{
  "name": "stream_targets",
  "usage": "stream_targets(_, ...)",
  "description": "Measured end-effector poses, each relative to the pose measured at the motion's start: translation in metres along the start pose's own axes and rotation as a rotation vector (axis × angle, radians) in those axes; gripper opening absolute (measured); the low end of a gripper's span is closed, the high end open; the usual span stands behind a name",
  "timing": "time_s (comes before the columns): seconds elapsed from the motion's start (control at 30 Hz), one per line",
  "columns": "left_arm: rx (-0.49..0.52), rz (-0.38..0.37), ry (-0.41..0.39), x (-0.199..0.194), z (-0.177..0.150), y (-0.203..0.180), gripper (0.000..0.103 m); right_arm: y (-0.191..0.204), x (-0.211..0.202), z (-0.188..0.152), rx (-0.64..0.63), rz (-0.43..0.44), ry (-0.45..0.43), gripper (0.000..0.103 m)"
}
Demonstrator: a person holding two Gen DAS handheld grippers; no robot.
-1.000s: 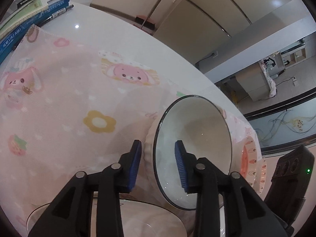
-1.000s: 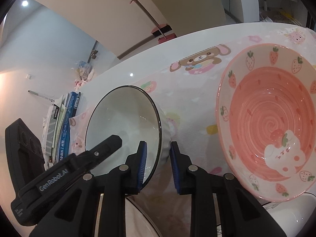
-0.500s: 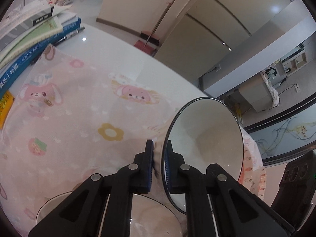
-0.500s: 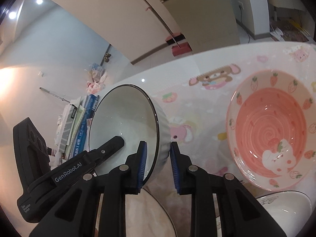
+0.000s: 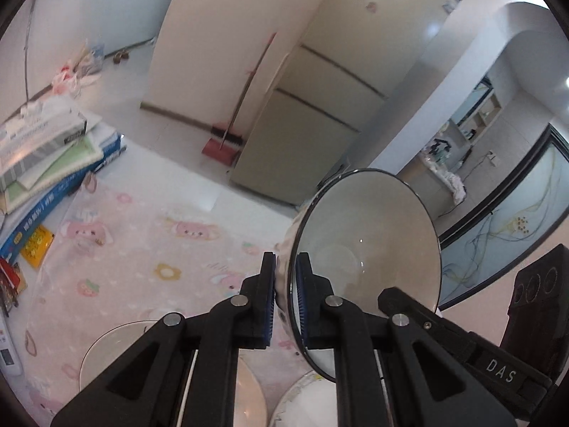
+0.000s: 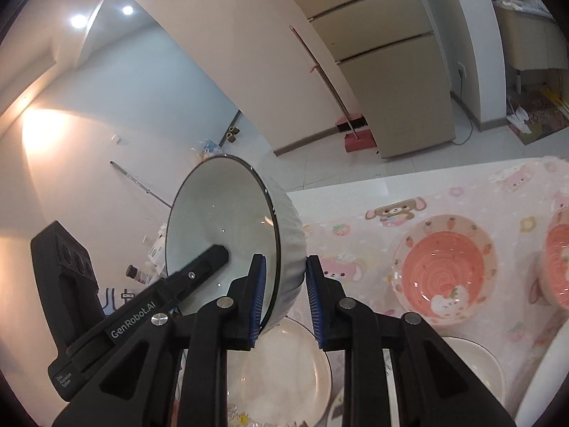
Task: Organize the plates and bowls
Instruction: 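Lift the white bowl with the left tool and carry it over the plates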
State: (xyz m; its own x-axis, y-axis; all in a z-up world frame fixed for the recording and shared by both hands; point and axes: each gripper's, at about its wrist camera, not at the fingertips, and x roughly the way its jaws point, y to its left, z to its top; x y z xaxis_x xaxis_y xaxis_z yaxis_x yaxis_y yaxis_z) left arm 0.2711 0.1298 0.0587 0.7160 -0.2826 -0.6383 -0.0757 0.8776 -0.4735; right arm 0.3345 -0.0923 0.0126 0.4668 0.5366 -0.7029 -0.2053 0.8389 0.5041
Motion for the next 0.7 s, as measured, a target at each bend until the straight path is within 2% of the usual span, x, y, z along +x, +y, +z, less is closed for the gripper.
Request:
stream_targets(0.1,0.059,0.009,-0.022,-0.005,0.001,-0.033,0.01,-0.01,-0.03,0.001,0.0,-0.012,-0.042,0.025)
stream_targets(0.23,0.114,0.02,-0.012,-0.005,0.003,-0.076,0.01,-0.03,-0.06,0.006,0.017,-0.037,-0.089,0.025)
stream_targets(0.37,0.168,0.019,-0.021,-0.004,0.0,-0.113,0.01,-0.064,-0.088,0.006,0.043,-0.028,-0.121,0.025)
stream_targets(0.47,0.193,0.004,0.007,0.008,-0.006,-0.13,0.01,-0.09,-0.094,0.0,0.064,-0.021,-0.146,0.026)
stream_targets(0.57,0.208,0.002,0.034,0.026,-0.015,-0.141,0.011,-0.111,-0.085,0.001,0.091,-0.031,-0.114,0.026)
stream_targets(0.63,0.216,0.009,0.032,0.037,-0.022,-0.142,0.011,-0.122,-0.078,0.004,0.11,-0.038,-0.109,0.026)
stream_targets(0.7,0.224,-0.016,0.022,0.049,-0.028,-0.138,0.011,-0.125,-0.07,0.006,0.094,-0.062,-0.099,0.026)
